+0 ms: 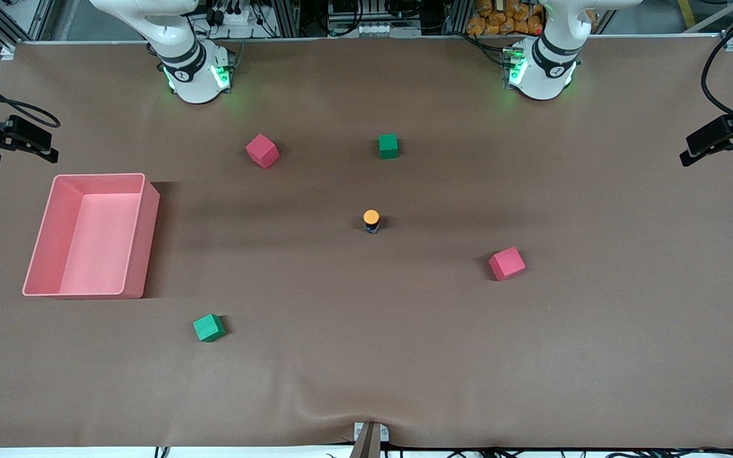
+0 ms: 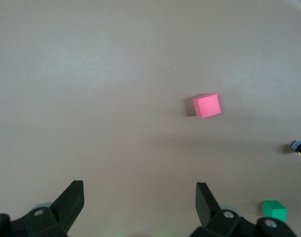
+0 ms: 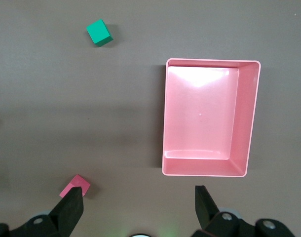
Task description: Place and upright button with both arms
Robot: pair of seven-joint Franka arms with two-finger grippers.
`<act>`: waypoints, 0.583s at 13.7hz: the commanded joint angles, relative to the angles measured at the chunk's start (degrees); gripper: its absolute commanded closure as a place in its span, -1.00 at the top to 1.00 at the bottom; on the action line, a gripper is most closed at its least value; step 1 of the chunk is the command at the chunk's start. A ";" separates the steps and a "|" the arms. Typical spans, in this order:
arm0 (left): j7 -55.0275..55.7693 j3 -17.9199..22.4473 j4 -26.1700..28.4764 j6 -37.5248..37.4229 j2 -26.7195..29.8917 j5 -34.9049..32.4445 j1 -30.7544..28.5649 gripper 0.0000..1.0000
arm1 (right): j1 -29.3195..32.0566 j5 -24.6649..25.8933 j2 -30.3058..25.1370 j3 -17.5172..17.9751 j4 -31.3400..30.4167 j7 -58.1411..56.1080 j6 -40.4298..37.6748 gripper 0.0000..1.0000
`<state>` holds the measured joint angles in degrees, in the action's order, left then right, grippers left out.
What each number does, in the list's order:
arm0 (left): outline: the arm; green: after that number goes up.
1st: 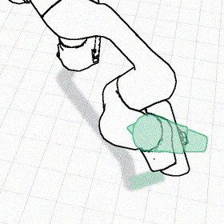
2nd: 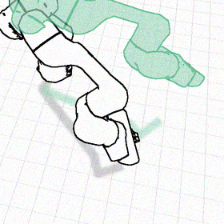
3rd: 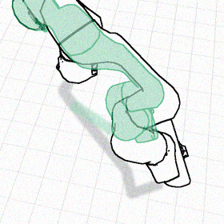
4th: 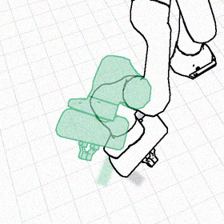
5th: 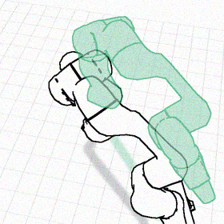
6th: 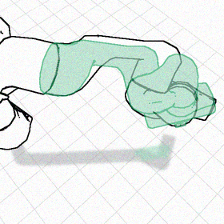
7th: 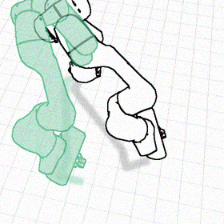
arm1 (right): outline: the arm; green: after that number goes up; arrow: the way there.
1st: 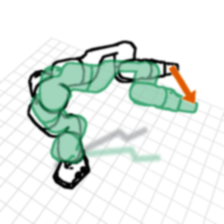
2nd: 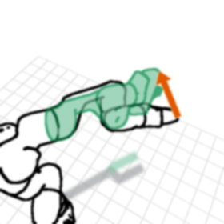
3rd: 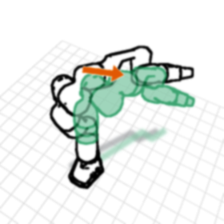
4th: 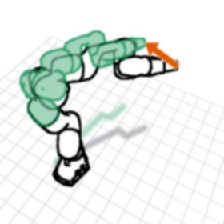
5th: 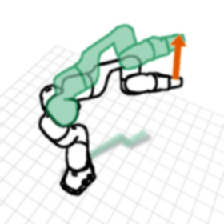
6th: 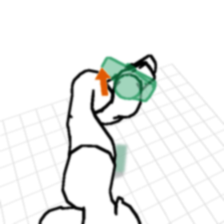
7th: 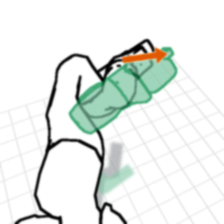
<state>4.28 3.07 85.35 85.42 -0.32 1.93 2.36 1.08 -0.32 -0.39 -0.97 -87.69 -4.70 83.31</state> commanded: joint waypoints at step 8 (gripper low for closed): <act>-0.93 -0.25 -1.07 -0.52 -0.03 -0.62 0.10 1.00 | 0.15 0.41 -0.57 0.36 0.15 -0.84 -0.70 1.00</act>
<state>4.27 2.98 85.09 85.42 -0.32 1.93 2.44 1.10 -0.32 -0.39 -1.04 -87.67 -4.89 83.20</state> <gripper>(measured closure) 0.000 0.000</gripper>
